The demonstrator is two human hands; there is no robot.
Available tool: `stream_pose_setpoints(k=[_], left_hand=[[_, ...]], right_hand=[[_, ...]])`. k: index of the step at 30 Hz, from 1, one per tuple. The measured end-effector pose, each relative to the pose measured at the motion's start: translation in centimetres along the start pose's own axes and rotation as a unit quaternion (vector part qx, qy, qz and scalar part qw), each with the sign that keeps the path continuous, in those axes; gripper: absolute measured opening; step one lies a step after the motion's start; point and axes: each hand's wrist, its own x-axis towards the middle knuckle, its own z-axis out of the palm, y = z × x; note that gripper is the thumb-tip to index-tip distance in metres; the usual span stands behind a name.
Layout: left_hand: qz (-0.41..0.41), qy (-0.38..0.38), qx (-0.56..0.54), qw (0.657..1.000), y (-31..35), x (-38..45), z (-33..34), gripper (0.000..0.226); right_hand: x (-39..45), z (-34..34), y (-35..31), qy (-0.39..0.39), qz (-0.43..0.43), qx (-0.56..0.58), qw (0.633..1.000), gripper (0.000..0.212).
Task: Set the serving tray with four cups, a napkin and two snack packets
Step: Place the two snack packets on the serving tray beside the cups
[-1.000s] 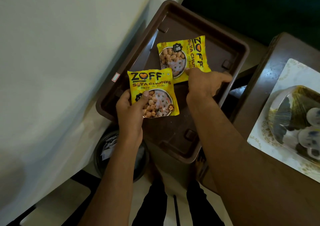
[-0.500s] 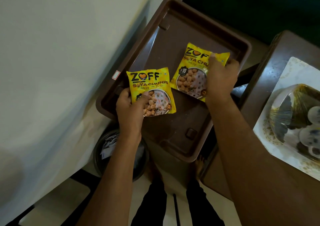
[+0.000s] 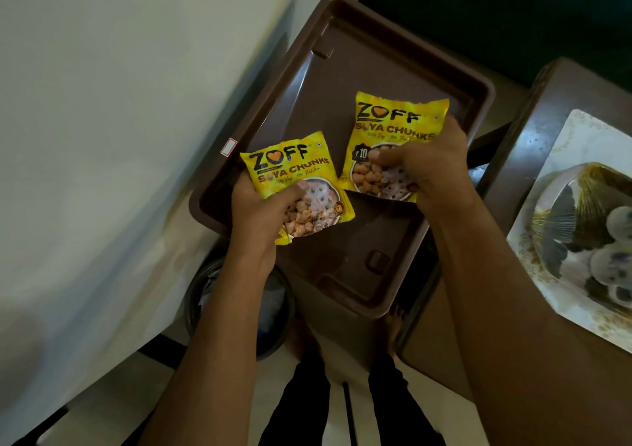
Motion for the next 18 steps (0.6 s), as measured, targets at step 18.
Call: stream_pose_setpoints(k=[18], left_hand=[[0.028,-0.059,0.036,0.997,1.6,-1.9,0.2,0.032]], right_hand=[[-2.6,-6.6,1.3,-0.15,0.022,0.144,0.978,0.033]])
